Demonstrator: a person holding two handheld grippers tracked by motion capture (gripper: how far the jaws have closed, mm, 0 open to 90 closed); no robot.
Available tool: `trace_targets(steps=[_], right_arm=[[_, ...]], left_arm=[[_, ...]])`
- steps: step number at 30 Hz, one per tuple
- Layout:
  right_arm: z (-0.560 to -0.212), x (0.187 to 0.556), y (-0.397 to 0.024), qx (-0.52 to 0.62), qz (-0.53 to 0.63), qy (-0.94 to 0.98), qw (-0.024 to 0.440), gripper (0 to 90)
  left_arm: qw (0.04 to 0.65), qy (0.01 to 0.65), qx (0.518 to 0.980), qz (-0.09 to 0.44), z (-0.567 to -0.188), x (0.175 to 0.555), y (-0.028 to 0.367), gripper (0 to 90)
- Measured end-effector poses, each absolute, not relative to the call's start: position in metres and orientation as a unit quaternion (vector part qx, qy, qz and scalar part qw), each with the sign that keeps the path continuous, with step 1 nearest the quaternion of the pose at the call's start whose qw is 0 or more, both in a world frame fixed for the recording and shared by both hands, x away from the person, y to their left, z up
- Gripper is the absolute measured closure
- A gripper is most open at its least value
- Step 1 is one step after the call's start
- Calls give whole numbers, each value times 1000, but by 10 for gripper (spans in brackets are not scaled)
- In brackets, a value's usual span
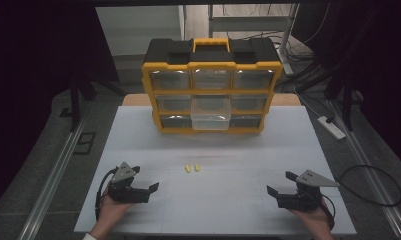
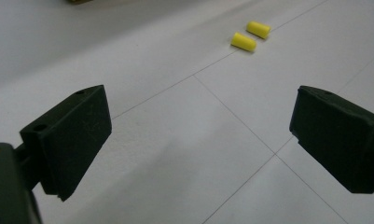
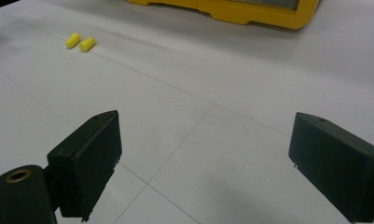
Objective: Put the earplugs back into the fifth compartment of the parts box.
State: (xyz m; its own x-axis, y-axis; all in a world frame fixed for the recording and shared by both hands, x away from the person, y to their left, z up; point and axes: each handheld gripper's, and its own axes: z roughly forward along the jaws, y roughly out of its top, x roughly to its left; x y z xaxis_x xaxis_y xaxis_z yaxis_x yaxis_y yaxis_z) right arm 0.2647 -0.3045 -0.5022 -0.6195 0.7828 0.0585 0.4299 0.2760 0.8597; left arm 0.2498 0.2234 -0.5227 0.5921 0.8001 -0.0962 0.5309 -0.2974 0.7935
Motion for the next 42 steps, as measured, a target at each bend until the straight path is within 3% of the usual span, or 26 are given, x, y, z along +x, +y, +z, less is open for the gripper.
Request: trace_targets(steps=[42], right_arm=[[-504, 267, -300, 384, 447, 784, 193, 124]], left_arm=[[420, 418, 788, 169, -521, 245, 225, 66]])
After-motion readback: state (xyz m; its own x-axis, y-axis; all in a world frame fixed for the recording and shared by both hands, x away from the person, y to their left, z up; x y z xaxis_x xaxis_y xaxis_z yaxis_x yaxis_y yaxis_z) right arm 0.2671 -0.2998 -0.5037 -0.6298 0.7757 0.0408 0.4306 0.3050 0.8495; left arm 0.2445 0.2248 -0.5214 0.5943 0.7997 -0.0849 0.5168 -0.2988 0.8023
